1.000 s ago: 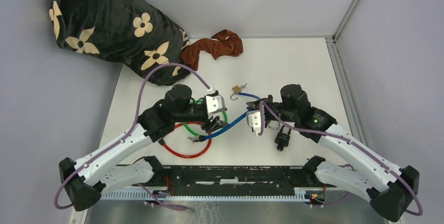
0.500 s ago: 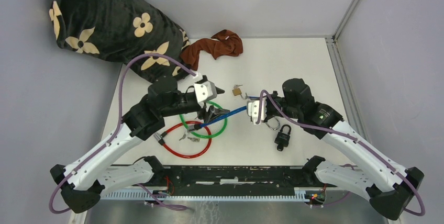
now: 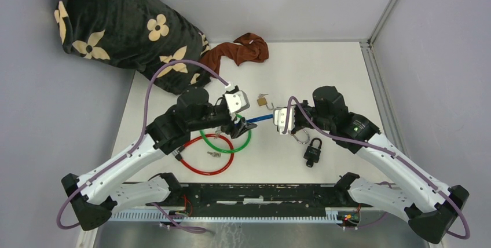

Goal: Lock with the key
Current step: Lock the lock.

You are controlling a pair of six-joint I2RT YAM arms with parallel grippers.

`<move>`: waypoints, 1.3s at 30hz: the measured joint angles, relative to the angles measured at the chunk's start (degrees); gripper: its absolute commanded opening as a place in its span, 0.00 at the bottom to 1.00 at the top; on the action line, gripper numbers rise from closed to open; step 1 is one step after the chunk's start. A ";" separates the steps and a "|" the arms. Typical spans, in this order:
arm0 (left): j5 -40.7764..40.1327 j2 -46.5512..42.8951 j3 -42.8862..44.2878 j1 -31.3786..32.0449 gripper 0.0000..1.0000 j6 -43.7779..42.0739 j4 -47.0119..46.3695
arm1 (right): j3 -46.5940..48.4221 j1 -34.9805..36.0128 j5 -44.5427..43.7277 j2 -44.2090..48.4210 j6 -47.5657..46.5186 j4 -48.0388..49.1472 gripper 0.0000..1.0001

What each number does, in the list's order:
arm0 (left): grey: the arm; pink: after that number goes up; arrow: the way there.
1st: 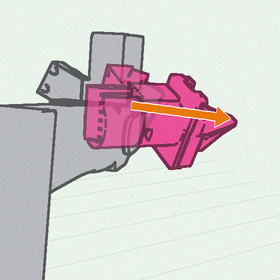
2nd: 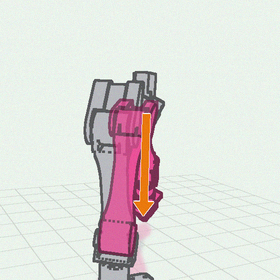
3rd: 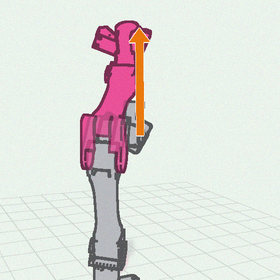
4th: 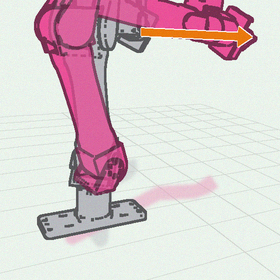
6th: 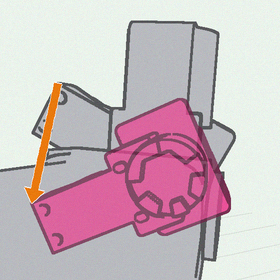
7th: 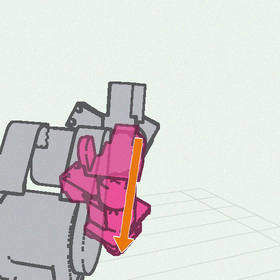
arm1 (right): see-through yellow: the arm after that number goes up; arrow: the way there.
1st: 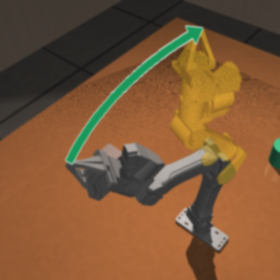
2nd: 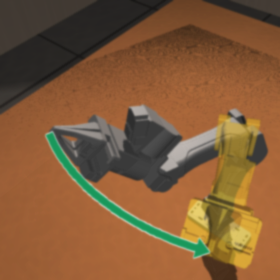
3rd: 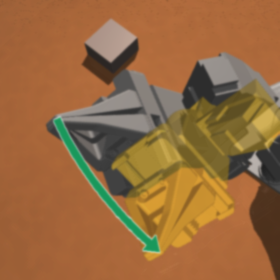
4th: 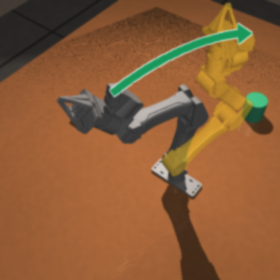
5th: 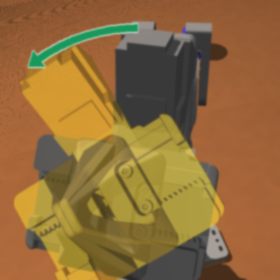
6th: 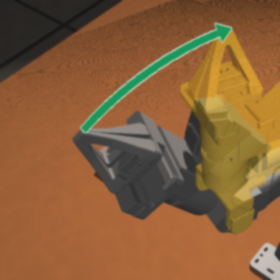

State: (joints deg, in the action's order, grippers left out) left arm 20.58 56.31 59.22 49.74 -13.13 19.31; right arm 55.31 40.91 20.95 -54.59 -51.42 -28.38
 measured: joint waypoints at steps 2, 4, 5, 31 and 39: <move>-2.58 0.00 -0.52 0.17 0.61 -2.19 -0.24 | 0.00 0.22 0.28 0.00 0.00 0.02 0.00; -4.61 -0.11 -1.84 0.63 0.53 -4.68 -0.57 | 0.00 0.37 0.63 0.00 0.02 0.04 0.00; -5.57 -0.20 -2.73 0.94 0.52 -5.97 -0.61 | 0.02 0.37 0.83 0.00 0.11 0.02 0.00; -1.53 -22.01 -25.81 -8.07 0.02 17.64 -23.85 | -22.49 0.35 -9.29 3.10 34.67 38.58 0.66; -0.20 -29.86 -32.52 -12.55 0.02 23.85 -29.16 | -28.96 0.35 -12.98 4.81 39.47 46.77 0.67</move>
State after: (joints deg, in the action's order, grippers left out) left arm 20.38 26.46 26.70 37.19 10.72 -9.85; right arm 26.35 41.25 7.97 -49.78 -11.94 18.39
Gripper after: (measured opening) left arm 0.205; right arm 0.670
